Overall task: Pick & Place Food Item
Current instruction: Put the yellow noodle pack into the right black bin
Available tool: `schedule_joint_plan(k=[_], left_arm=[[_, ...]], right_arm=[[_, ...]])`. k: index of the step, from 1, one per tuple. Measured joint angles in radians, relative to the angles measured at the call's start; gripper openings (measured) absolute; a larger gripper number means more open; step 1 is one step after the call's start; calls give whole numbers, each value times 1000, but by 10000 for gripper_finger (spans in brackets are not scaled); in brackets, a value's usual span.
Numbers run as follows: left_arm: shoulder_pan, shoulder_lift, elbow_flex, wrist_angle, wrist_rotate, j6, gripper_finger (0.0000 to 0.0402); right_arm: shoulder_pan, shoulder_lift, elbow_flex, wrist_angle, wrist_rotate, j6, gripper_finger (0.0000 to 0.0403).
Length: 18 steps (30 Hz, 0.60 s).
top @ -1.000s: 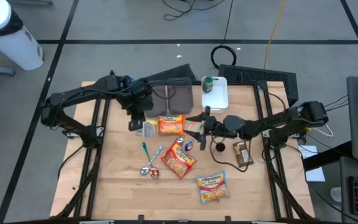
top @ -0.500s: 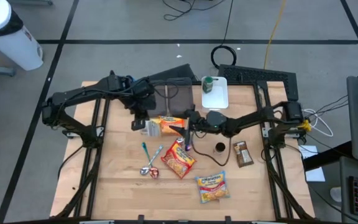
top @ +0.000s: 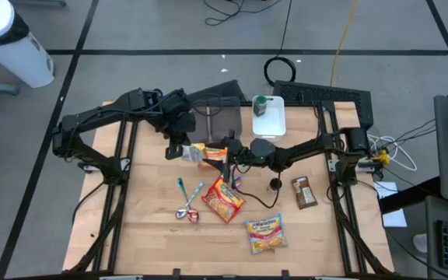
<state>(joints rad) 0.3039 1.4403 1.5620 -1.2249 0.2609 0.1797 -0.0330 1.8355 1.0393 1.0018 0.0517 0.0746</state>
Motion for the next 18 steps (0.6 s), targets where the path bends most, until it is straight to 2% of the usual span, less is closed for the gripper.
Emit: schedule_joint_plan(k=[12,18], left_arm=[[-39,9,0,52,8,-17,0],[-49,37,1,55,5,-6,0]], right_arm=[[-27,-1,0,0,77,4,251],[-34,-1,0,-11,76,15,251]])
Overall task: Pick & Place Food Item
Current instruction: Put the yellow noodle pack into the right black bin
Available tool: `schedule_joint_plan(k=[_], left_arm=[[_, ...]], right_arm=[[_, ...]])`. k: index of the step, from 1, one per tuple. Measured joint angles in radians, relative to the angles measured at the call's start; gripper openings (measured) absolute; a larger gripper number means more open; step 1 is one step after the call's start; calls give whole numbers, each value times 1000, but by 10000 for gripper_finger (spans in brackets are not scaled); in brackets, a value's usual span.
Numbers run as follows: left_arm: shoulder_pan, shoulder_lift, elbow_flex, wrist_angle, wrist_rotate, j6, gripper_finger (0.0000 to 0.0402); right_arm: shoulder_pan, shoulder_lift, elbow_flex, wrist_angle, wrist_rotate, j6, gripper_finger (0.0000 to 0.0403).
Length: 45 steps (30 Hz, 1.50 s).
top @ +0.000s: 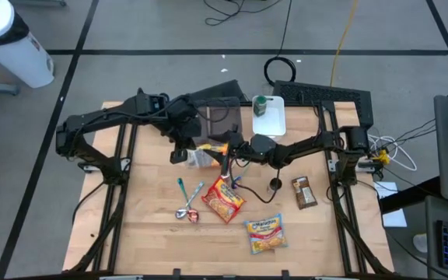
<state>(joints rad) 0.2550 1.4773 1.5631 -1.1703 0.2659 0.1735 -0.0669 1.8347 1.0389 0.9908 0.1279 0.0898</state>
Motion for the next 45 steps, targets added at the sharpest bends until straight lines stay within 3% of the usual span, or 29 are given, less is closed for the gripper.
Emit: schedule_joint_plan(k=[7,27,45], left_arm=[[0,16,0,15,2,13,0],[0,17,18,50,-5,37,0],[-1,31,57,9,-2,32,0]], right_arm=[[0,0,0,-1,-50,3,251],[0,0,0,-42,-52,3,249],[0,0,0,-16,-54,3,173]])
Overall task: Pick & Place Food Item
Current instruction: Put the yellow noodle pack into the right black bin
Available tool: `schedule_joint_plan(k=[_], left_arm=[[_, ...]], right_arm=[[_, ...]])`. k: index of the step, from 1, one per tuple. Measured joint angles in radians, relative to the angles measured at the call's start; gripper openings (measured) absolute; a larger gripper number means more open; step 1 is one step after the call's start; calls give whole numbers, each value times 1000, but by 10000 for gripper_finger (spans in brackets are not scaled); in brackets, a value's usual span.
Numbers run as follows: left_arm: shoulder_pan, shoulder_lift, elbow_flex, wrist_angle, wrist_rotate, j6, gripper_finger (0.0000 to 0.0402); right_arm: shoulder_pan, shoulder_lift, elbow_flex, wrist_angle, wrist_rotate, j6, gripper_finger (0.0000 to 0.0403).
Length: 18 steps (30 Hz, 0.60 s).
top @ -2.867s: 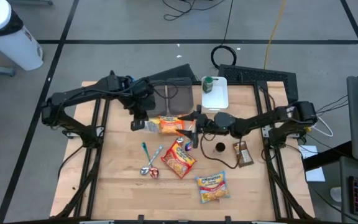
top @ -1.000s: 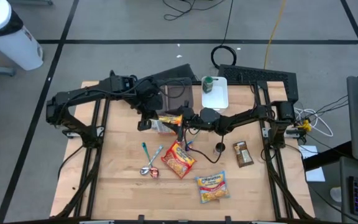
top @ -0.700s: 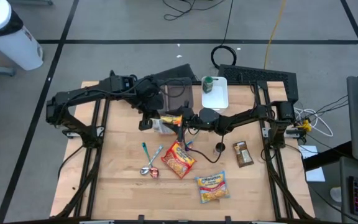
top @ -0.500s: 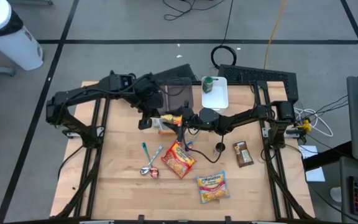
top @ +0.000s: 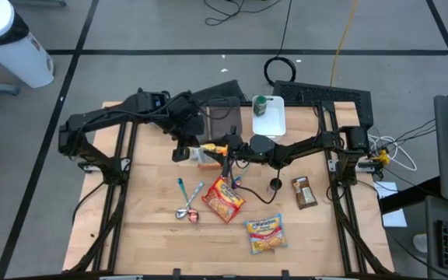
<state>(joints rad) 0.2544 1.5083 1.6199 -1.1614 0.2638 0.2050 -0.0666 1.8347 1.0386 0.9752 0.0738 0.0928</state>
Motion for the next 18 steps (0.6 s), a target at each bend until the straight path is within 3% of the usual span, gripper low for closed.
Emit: schedule_joint_plan(k=[18], left_arm=[[0,13,0,-4,-1,4,0]], right_arm=[[0,0,0,21,-1,-1,130]])
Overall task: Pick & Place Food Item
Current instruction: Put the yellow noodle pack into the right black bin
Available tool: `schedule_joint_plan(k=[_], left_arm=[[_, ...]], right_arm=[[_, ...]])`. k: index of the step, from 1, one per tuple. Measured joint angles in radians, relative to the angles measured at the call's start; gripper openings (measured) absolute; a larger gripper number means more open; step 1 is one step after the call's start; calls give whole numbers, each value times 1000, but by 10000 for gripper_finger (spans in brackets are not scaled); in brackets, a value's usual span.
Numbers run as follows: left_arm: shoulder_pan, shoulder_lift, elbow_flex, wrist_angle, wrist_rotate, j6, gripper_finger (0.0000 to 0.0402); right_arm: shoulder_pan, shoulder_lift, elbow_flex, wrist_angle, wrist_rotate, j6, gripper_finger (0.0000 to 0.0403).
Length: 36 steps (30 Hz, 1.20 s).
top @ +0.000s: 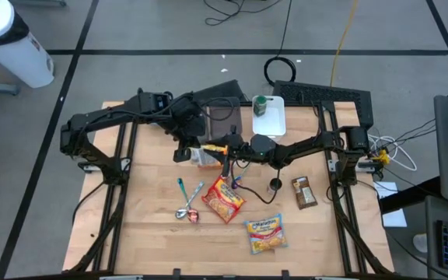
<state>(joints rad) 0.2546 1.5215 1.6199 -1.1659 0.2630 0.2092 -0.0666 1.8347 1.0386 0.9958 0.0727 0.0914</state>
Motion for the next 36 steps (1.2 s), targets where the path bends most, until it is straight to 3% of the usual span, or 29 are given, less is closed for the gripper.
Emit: schedule_joint_plan(k=[6,14,28,36], left_arm=[[0,0,0,0,0,0,0],[0,0,0,0,0,-1,0],[-1,0,0,16,-51,24,22],[10,-1,0,21,-64,-6,101]], right_arm=[[0,0,0,-2,0,-2,90],[0,0,0,-2,0,-9,7],[0,0,0,-6,1,-16,1],[0,0,-1,-8,0,-17,0]])
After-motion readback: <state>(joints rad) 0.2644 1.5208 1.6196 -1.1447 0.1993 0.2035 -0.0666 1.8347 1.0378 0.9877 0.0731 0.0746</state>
